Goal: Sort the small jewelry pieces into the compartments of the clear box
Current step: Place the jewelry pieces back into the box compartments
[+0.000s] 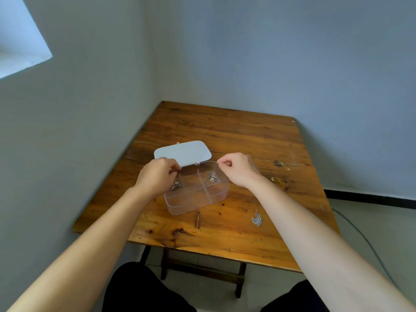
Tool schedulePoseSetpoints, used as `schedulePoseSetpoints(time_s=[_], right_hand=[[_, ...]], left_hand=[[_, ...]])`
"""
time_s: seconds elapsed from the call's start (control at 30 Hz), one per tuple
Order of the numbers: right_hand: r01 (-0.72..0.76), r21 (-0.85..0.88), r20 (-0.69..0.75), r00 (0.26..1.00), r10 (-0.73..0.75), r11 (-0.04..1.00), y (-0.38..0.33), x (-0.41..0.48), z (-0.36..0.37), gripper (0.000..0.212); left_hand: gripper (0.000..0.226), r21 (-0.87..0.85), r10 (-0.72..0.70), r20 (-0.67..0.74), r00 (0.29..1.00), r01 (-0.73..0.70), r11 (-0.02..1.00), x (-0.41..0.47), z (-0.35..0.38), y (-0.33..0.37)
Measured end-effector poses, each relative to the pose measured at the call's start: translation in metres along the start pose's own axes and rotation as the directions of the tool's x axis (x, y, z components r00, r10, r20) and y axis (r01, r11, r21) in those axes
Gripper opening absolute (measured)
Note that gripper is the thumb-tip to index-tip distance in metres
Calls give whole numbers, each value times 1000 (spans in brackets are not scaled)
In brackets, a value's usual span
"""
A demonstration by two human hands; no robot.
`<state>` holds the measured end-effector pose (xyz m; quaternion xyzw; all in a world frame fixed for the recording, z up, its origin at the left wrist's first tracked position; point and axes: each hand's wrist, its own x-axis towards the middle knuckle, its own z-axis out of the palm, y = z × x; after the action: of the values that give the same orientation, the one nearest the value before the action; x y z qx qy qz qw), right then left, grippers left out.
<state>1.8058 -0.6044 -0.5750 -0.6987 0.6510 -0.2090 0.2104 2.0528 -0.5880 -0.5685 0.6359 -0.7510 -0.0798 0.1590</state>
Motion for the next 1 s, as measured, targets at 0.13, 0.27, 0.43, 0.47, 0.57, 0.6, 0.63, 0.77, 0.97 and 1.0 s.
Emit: schedulePoseSetpoints(time_s=[0.13,0.27,0.43,0.47,0.57,0.6,0.63,0.77,0.97,1.0], right_hand=[[10,109,-178,984,10,994,34,-30,-17,22],[-67,98,-241,967,88,993,81,-76,-26,25],[-265,69,-330,904,273,962,133,-138,-33,30],[-322,54,-364,875,319,945,141,-149,-34,32],[-466,34,-365,818,445,884,158,-179,-31,53],[-489,31,-326,819,471,872,160,-186,-28,62],[-496,24,-285,829,481,868,160,-192,-24,70],[-336,-24,-276,907,317,941,156,-200,-7,67],[-166,28,-377,911,165,986,147,-198,0,25],[-171,34,-371,913,171,985,147,-198,-1,21]], left_hand=[[26,-189,73,-174,982,-106,976,-11,12,35],[23,-309,250,-183,951,-297,904,-35,34,86],[33,-262,467,90,879,-432,863,-65,79,140],[41,-232,450,164,878,-410,882,-68,88,147],[55,-104,368,273,889,-352,930,-76,110,163],[54,-68,353,267,897,-348,935,-77,115,166],[51,-45,348,244,905,-348,936,-79,120,168],[26,-80,335,133,933,-326,942,-87,131,171],[26,-135,284,140,949,-266,955,-83,129,172],[25,-134,277,147,950,-258,957,-82,128,172]])
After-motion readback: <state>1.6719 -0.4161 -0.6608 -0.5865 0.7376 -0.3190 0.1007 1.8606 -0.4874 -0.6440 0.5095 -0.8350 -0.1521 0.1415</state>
